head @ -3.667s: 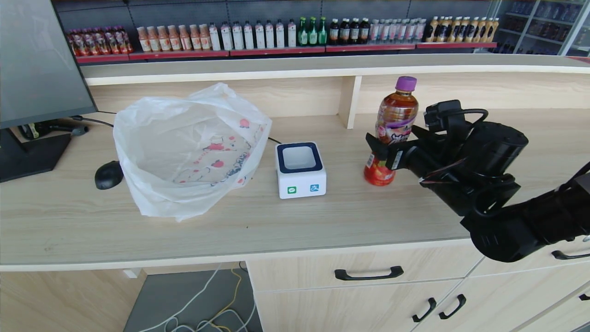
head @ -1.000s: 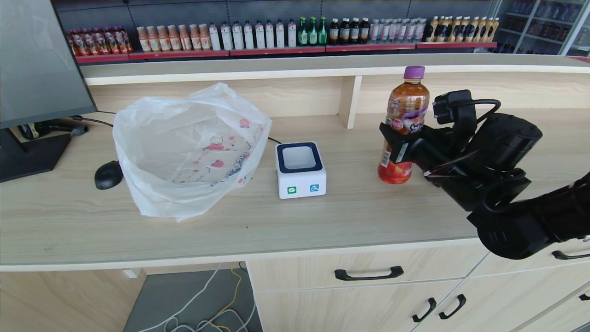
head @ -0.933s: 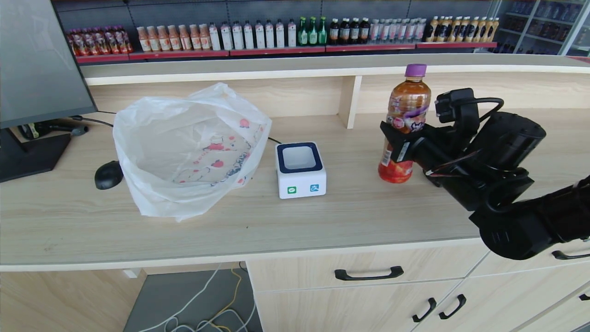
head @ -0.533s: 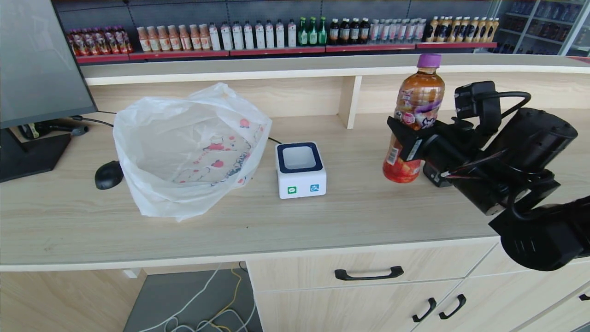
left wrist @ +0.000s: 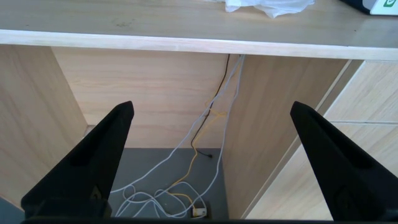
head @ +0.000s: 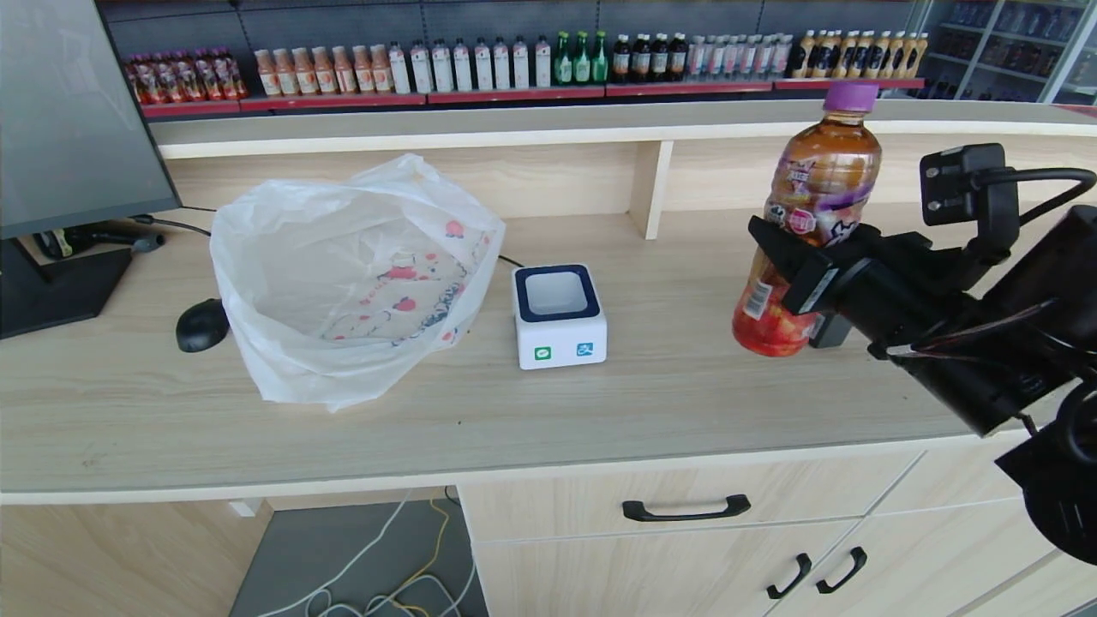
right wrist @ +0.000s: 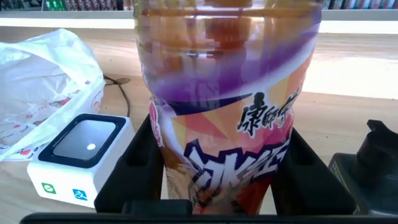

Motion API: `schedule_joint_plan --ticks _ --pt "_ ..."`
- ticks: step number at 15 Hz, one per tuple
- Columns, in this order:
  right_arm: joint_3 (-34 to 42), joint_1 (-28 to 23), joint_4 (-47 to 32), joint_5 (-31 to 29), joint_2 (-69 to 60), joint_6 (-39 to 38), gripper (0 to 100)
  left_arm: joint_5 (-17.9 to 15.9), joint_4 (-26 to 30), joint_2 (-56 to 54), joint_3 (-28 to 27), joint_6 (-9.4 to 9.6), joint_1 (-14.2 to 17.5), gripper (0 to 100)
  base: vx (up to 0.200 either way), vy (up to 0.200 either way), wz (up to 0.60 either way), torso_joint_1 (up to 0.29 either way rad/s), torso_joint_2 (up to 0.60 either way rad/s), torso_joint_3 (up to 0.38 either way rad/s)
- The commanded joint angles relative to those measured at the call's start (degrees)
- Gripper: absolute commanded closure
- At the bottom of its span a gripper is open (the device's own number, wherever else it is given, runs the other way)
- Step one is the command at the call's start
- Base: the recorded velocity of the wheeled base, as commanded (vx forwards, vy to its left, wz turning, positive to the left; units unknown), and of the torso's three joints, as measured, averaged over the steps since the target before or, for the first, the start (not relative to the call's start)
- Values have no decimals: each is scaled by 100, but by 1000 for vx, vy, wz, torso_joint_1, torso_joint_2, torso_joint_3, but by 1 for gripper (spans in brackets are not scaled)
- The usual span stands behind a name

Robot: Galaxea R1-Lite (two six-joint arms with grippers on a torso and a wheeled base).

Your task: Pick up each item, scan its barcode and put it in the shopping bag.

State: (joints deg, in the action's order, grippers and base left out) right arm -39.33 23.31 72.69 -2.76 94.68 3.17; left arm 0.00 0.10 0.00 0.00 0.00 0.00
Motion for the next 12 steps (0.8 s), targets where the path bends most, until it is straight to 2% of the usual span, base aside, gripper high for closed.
schedule_joint_plan --ticks 1,6,9,12 --pt "373 218 26 -6 -495 -27 100 0 -10 0 0 -9 0 0 0 0 0 0 0 0" --pt "1147 306 26 3 -1216 -124 100 0 -1 0 0 0 -9 0 0 0 0 0 0 0" --pt "1357 411 -1 3 -1453 -124 100 0 -10 0 0 0 0 0 0 0 0 0 0 0" --pt "1481 754 -53 12 -1523 -335 100 0 -10 0 0 0 0 0 0 0 0 0 0 0"
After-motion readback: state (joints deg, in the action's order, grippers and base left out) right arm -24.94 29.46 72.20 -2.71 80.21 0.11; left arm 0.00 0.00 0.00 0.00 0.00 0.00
